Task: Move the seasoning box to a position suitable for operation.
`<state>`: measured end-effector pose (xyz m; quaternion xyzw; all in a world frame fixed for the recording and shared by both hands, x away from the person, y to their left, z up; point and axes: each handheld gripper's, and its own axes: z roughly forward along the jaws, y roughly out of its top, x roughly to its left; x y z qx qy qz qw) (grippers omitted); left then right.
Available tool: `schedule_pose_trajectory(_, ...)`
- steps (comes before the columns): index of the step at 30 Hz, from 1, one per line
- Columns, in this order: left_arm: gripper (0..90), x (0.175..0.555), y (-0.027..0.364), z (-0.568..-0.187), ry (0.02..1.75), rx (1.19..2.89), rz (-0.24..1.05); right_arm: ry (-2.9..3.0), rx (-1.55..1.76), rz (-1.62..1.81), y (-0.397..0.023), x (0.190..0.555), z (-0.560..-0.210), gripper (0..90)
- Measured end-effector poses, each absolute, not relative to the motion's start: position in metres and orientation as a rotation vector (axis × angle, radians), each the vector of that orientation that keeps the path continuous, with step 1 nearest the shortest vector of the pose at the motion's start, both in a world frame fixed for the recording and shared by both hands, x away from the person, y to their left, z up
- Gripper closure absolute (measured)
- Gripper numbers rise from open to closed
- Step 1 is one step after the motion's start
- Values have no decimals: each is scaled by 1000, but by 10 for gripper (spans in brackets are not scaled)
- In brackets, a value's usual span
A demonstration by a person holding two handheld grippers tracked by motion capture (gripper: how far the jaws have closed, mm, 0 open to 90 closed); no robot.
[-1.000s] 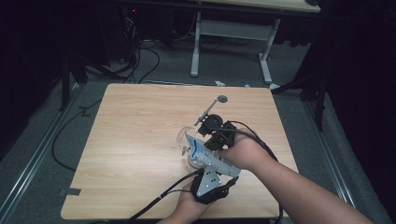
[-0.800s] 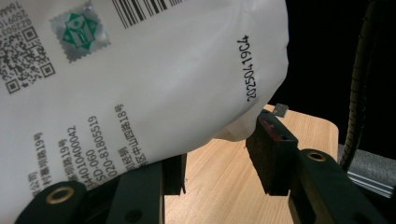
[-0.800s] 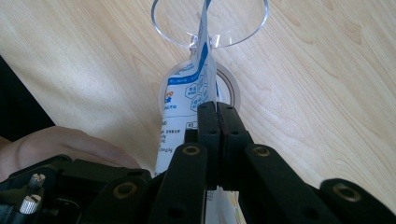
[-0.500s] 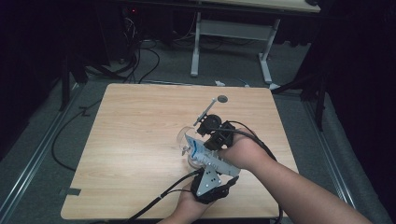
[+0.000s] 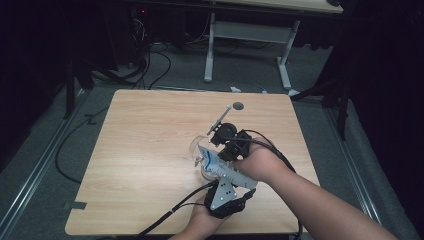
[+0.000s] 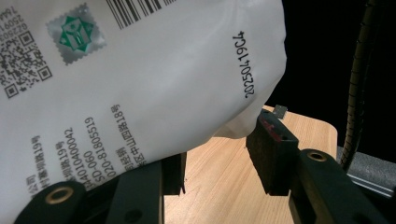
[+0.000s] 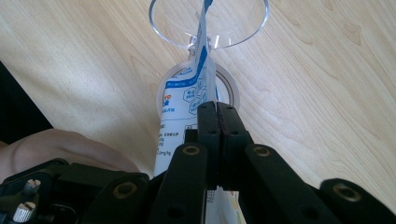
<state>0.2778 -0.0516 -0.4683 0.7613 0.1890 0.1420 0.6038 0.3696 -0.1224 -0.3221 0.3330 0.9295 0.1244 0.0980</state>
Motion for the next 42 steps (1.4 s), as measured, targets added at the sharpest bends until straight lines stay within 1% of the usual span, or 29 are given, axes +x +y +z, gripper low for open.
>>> schedule_pose_trajectory(42, 595, 277, -51, -467, 431, 1767, 334, 2753, 980, 383, -122, 370, -325, 897)
